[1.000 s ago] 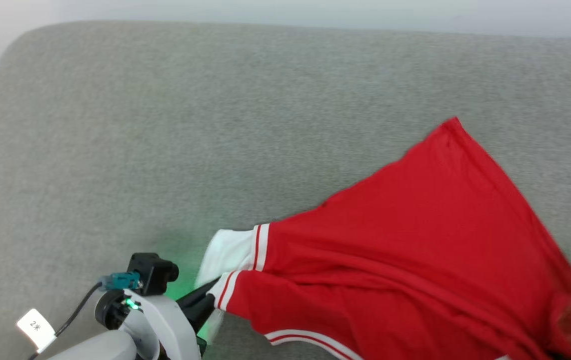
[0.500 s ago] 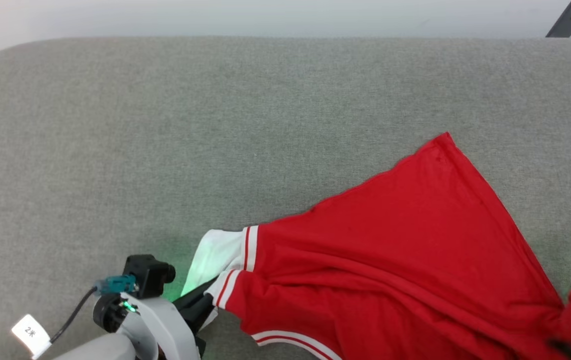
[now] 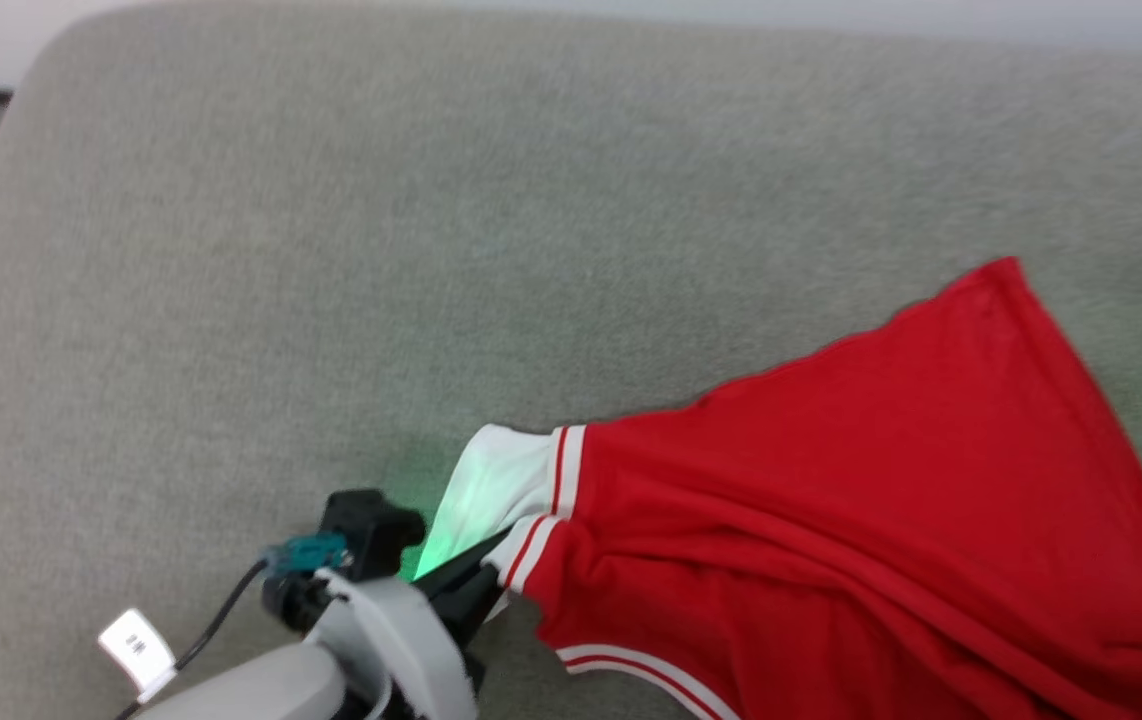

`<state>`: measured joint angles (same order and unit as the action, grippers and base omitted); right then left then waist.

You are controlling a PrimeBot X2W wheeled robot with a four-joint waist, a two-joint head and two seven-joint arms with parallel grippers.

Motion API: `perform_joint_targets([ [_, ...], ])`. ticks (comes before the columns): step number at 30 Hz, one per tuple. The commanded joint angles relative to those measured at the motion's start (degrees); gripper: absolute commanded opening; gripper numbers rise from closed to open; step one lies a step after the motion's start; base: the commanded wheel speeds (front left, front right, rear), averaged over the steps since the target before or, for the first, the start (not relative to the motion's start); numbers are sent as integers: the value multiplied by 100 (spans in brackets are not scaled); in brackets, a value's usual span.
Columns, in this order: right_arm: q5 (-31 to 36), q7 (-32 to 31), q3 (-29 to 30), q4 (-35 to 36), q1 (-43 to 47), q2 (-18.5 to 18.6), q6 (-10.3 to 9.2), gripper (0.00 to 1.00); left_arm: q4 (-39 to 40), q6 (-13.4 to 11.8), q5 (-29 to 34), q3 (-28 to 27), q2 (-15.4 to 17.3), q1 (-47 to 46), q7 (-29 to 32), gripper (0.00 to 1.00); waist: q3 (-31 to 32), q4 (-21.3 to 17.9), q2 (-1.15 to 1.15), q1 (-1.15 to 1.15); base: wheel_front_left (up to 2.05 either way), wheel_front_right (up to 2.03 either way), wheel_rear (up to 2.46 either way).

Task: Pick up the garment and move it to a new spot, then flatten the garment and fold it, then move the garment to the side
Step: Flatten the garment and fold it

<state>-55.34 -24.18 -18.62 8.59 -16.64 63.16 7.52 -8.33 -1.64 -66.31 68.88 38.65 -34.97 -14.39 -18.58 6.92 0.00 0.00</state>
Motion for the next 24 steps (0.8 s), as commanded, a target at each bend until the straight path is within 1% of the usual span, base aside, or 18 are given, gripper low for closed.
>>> perform_joint_targets([
  [1, 420, -299, -262, -171, -564, -282, -8, 100, -67, 62, 80, -18, -145, -152, -19, 0, -458, 345, 0, 0, 0, 0, 0],
  [3, 758, -600, -612, -457, -1141, -653, -8, 100, -149, 104, 107, -25, -250, -225, -25, 0, -613, 421, 0, 0, 0, 0, 0],
  [4, 893, -716, -785, -610, -1398, -776, -7, 100, -186, 130, 131, -29, -310, -265, -21, 0, -680, 456, 0, 0, 0, 0, 0],
  [6, 1089, -909, -1152, -956, -1901, -971, -8, 100, -288, 182, 156, -35, -433, -331, -20, 0, -795, 520, 0, 0, 0, 0, 0],
  [8, 1147, -1037, -1492, -1271, -2294, -1109, -8, 100, -404, 239, 202, -31, -552, -384, -22, 0, -881, 588, 0, 0, 0, 0, 0],
  [10, 1158, -1178, -1838, -1508, -2534, -1114, -8, 100, -544, 286, 232, -19, -666, -423, -17, 0, -914, 669, 0, 0, 0, 0, 0],
  [14, 956, -1405, -2514, -1779, -2701, -1074, -8, 100, -774, 372, 238, -85, -825, -375, -28, 0, -878, 741, 0, 0, 0, 0, 0],
  [15, 880, -1409, -2640, -1801, -2737, -1044, -7, 53, -829, 396, 248, -95, -850, -342, -33, 0, -858, 743, 0, 0, 0, 0, 0],
  [16, 880, -1409, -2640, -1801, -2737, -1044, -7, 53, -829, 396, 248, -95, -850, -342, -33, 0, -858, 743, 0, 0, 0, 0, 0],
  [17, 810, -1353, -2711, -1853, -2782, -1046, -7, 31, -878, 414, 251, -105, -867, -308, -37, 0, -830, 738, 0, 0, 0, 0, 0],
  [18, 758, -1305, -2755, -1884, -2829, -1037, -7, 0, -924, 442, 252, -112, -873, -277, -39, 0, -802, 727, 0, 0, 0, 0, 0],
  [20, 686, -1123, -2802, -1947, -2947, -1017, -8, 0, -1026, 500, 270, -127, -848, -250, -40, 0, -734, 693, 0, 0, 0, 0, 0],
  [24, 697, -416, -2546, -2213, -3280, -987, -9, 0, -1164, 617, 270, -223, -761, -508, -33, 0, -582, 601, 0, 0, 0, 0, 0],
])
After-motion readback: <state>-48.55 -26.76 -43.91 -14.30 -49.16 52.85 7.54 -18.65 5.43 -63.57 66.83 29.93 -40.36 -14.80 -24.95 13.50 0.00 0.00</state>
